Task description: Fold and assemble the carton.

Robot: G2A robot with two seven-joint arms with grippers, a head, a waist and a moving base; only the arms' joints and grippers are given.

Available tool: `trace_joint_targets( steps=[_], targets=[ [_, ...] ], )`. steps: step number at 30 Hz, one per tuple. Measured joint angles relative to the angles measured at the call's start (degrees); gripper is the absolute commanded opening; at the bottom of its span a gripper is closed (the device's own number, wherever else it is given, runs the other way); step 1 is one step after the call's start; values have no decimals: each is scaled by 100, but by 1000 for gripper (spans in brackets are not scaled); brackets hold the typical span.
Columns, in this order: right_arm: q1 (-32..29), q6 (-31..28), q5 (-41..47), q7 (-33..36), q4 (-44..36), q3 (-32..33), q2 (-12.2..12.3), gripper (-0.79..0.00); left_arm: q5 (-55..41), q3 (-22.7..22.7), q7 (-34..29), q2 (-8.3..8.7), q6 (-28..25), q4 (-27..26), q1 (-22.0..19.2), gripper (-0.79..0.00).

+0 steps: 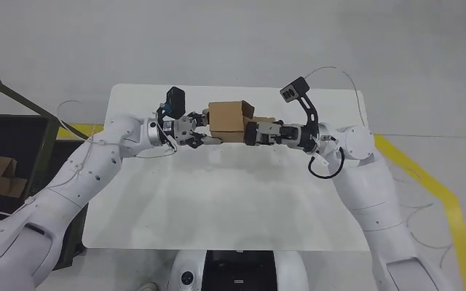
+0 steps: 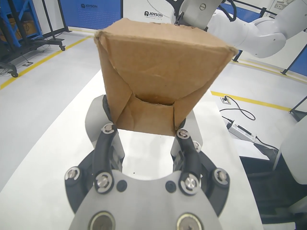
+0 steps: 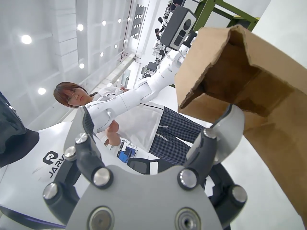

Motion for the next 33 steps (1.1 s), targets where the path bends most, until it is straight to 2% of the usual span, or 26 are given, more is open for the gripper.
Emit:
trace_joint_targets(
  steps=[5, 10, 15, 23, 33],
  targets=[
    [109, -97, 41, -21, 79, -102, -15, 0, -27, 29, 4, -14, 0, 14, -12, -379],
    [91, -288, -78, -136, 132, 100, 35, 0, -52, 31, 39, -4, 0, 56, -24, -376],
    [-64, -669, -719, -684, -28, 337, 98, 0, -62, 58, 49, 23, 0, 40, -8, -376],
    [-282, -1274, -1069, -1284, -215, 424, 124, 0, -58, 220, 14, 75, 0, -136, 63, -382],
    [-211, -1100, -672, -859, -150, 116, 121, 0, -65, 246, 95, 116, 0, -183, 39, -382]
  ],
)
